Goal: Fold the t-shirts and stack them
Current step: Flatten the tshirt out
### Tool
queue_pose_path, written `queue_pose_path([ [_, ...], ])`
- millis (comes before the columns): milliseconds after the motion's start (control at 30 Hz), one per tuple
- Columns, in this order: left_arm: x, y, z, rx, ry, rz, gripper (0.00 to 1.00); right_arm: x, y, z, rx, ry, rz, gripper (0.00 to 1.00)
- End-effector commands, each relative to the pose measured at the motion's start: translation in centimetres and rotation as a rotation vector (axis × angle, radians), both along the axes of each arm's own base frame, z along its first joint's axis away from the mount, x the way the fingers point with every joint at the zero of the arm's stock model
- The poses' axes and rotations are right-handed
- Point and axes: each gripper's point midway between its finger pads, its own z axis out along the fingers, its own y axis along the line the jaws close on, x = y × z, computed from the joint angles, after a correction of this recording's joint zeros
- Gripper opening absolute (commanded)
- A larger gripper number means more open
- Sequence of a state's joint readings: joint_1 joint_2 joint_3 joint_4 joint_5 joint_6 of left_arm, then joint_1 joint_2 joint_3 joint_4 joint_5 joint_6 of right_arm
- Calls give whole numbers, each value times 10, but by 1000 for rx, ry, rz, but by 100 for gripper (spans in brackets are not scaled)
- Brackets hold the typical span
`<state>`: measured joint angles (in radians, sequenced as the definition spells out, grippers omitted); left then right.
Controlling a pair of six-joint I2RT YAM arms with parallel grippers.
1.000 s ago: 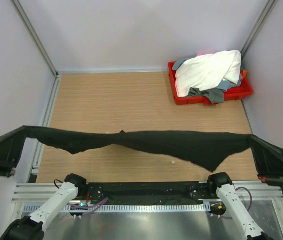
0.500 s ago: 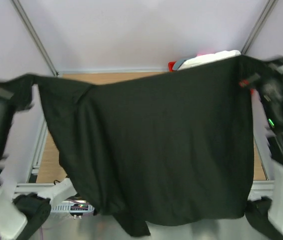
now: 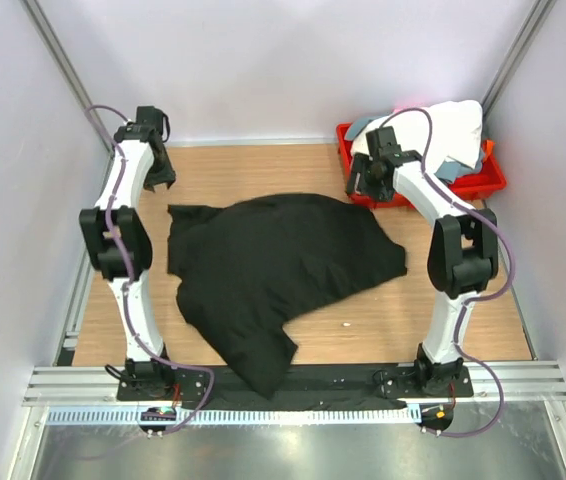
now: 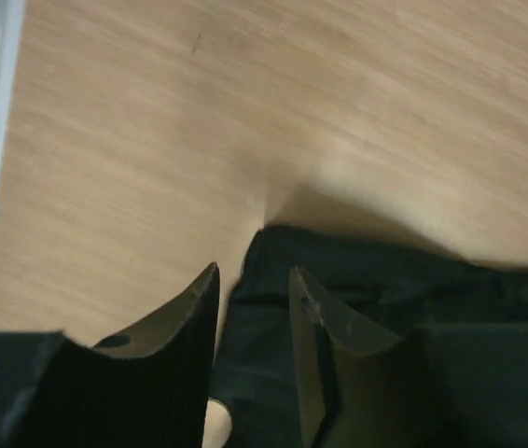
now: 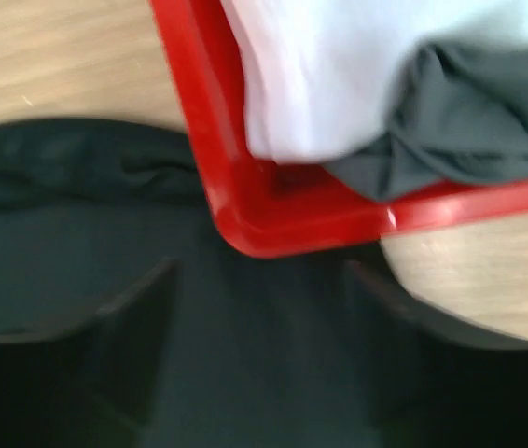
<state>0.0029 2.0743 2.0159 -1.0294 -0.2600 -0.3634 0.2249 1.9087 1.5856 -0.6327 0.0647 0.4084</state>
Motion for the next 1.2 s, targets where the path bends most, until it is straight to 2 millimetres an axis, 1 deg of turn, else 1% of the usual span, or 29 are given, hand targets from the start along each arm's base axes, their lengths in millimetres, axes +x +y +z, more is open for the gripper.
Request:
queue_pose_path([
  [0, 28, -17, 44, -115, -115, -12, 53, 36, 22, 86, 22, -226, 28, 87],
  [33, 28, -20, 54, -106, -140, -22, 60, 34, 25, 98, 21, -251, 34, 92],
  [67, 27, -33, 63, -84, -164, -51, 67, 32, 26, 105, 22, -262, 42, 94],
  [100, 28, -42, 73, -47, -200, -66, 79, 28, 27, 110, 20, -271, 51, 96],
  [133, 19, -45, 87, -41, -226, -72, 82, 21, 27, 122, 11, -295, 47, 97],
  [167, 14, -48, 94, -44, -238, -75, 84, 16, 27, 126, 9, -301, 47, 98],
  [200, 4, -54, 93, -50, -224, -83, 87, 11, 27, 133, 10, -315, 48, 98],
  [233, -3, -58, 94, -61, -222, -82, 88, 3, 28, 129, 11, -304, 55, 98],
  [267, -16, -61, 110, -68, -255, -89, 88, -4, 30, 144, 29, -341, 61, 99],
  [300, -21, -69, 110, -75, -266, -100, 88, -10, 33, 143, 39, -341, 71, 99],
  [333, -34, -74, 88, -87, -210, -108, 88, -19, 35, 128, 45, -309, 79, 99],
  [367, -45, -80, 101, -117, -256, -112, 88, -29, 44, 134, 77, -324, 107, 99],
  [400, -54, -87, 93, -136, -243, -122, 88, -35, 48, 127, 89, -310, 121, 99],
  [433, -72, -94, 64, -169, -176, -129, 88, -46, 50, 106, 100, -261, 130, 99],
  [467, -76, -102, 58, -204, -192, -130, 88, -50, 57, 102, 127, -261, 149, 99],
  [500, -99, -108, 38, -222, -150, -137, 88, -55, 58, 99, 135, -262, 152, 99],
  [533, -109, -114, 28, -245, -133, -136, 88, -62, 64, 82, 167, -231, 176, 99],
  [567, -114, -123, 20, -278, -136, -154, 87, -66, 68, 76, 184, -217, 193, 99],
  [600, -134, -127, -1, -290, -91, -137, 87, -68, 68, 68, 183, -198, 195, 99],
  [667, -151, -133, -20, -307, -48, -134, 87, -70, 69, 50, 178, -166, 203, 99],
  [700, -165, -136, -35, -318, -14, -118, 86, -72, 67, 35, 162, -133, 201, 98],
  [767, -175, -140, -46, -331, -1, -107, 85, -72, 65, 19, 143, -101, 197, 98],
  [800, -187, -141, -59, -340, 35, -105, 84, -73, 62, 10, 124, -85, 192, 97],
  [833, -192, -144, -61, -354, 35, -94, 84, -76, 62, -8, 110, -44, 189, 95],
  [900, -207, -150, -74, -362, 66, -103, 84, -81, 60, -25, 90, -8, 183, 95],
  [967, -217, -153, -80, -372, 78, -94, 82, -94, 61, -45, 67, 45, 191, 93],
  [1033, -234, -151, -96, -348, 117, -79, 81, -107, 60, -61, 52, 82, 188, 93],
  [1100, -247, -149, -111, -342, 152, -42, 80, -122, 64, -73, 54, 107, 195, 92],
  [1167, -252, -149, -118, -350, 167, -28, 77, -132, 68, -80, 55, 121, 207, 92],
])
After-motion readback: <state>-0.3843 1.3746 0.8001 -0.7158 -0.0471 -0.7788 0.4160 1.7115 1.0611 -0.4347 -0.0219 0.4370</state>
